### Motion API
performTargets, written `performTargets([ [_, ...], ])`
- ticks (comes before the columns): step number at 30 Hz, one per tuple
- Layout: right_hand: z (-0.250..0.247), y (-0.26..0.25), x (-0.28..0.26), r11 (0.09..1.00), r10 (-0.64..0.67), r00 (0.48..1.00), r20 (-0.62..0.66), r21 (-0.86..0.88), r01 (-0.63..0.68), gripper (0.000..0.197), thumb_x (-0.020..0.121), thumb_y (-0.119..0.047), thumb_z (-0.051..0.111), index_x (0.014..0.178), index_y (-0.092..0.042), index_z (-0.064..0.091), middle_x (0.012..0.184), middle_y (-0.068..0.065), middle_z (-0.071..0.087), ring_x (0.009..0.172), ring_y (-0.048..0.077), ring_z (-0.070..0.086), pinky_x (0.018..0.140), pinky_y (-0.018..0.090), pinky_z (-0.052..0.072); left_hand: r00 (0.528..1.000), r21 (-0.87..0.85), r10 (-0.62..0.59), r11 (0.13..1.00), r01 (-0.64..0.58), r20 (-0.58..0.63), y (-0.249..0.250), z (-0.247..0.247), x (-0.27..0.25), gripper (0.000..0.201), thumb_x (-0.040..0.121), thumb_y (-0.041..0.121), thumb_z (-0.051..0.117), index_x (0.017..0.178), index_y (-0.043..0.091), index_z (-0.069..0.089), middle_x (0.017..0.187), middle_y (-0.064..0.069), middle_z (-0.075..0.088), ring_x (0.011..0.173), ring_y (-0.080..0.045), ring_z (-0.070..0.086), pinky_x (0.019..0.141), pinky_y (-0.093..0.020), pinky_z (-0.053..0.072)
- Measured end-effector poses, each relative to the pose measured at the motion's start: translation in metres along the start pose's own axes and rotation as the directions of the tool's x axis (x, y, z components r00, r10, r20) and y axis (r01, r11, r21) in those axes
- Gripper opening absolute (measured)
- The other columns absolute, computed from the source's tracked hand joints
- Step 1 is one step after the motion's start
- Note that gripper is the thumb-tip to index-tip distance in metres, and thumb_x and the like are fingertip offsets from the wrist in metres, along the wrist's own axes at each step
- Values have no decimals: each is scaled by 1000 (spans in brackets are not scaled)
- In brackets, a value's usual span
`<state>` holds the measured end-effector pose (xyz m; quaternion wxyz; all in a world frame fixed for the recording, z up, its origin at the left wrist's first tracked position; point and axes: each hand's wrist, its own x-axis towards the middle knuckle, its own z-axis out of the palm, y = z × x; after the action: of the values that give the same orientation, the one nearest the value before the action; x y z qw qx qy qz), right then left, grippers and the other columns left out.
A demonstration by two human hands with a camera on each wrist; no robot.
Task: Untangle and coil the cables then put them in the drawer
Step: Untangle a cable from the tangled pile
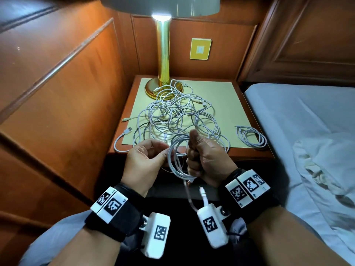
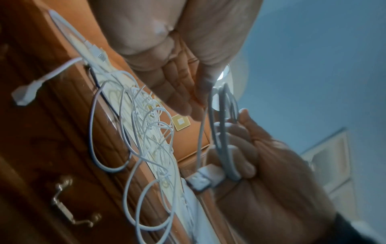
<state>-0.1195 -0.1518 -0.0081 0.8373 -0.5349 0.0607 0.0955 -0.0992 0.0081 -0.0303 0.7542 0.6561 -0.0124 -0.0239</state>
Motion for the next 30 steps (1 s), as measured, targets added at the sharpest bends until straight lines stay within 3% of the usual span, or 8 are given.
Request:
performTargets([
  [5, 3, 7, 4, 996, -44, 997, -56, -82, 39, 42, 103, -41, 41, 69, -18, 33, 53, -1, 26, 34, 9, 21, 39, 16, 26, 984, -228, -167, 957, 179, 70, 9, 3, -4, 8, 92, 3, 63, 98, 1, 59, 88, -25, 72, 73, -31, 73, 64, -35, 60],
  [8, 2, 9, 7, 985, -91, 991, -103, -157, 74, 42, 102, -43, 42, 70, -17, 35, 53, 1, 29, 35, 11, 22, 41, 19, 26, 957, -280, -254, 916, 286, 143, 10, -1, -1, 16, 95, 18, 63, 105, 6, 57, 101, -28, 70, 87, -36, 72, 75, -40, 56],
  [10, 1, 11, 7, 985, -98, 987, -125, -157, 77, 41, 102, -44, 42, 70, -17, 36, 53, 0, 29, 35, 10, 22, 42, 19, 26, 947, -267, -257, 915, 302, 191, 9, -1, -1, 35, 83, 27, 72, 108, 7, 57, 105, -26, 69, 93, -36, 69, 83, -43, 51],
  [12, 1, 12, 7, 984, -108, 986, -127, -156, 88, 42, 99, -47, 44, 70, -17, 37, 50, -2, 29, 34, 10, 24, 40, 17, 27, 956, -224, -215, 940, 258, 197, 6, 2, -4, 48, 72, 19, 85, 108, 6, 56, 99, -21, 69, 90, -33, 68, 83, -41, 52],
  [15, 2, 13, 7, 972, -140, 983, -121, -208, 113, 42, 90, -53, 48, 65, -19, 42, 47, -3, 31, 34, 11, 28, 41, 19, 28, 963, -192, -178, 957, 217, 202, 1, 6, -7, 44, 69, 8, 77, 107, 3, 56, 84, -13, 72, 77, -26, 69, 83, -40, 53],
  [20, 5, 13, 7, 936, -213, 973, -92, -306, 176, 39, 100, -42, 43, 66, -26, 54, 47, 2, 32, 34, 14, 31, 39, 22, 30, 921, -308, -210, 898, 314, 329, 6, 4, -6, 37, 75, 5, 68, 110, 1, 57, 80, -11, 68, 72, -19, 64, 75, -30, 51],
  [25, 8, 16, 8, 887, -264, 963, -54, -406, 220, 33, 99, -43, 43, 70, -33, 56, 45, 0, 37, 33, 15, 36, 40, 27, 35, 965, 26, -135, 991, 132, 224, -1, 8, -9, 28, 82, -13, 69, 94, 10, 58, 69, 5, 60, 68, -10, 57, 70, -21, 50],
  [30, 8, 16, 9, 864, -300, 953, -50, -438, 249, 30, 94, -51, 43, 72, -34, 54, 47, -2, 40, 38, 19, 39, 41, 27, 35, 992, 179, -41, 984, 19, 119, -3, 7, -7, 30, 83, -5, 72, 99, 16, 57, 80, 1, 60, 69, -9, 58, 64, -24, 53],
])
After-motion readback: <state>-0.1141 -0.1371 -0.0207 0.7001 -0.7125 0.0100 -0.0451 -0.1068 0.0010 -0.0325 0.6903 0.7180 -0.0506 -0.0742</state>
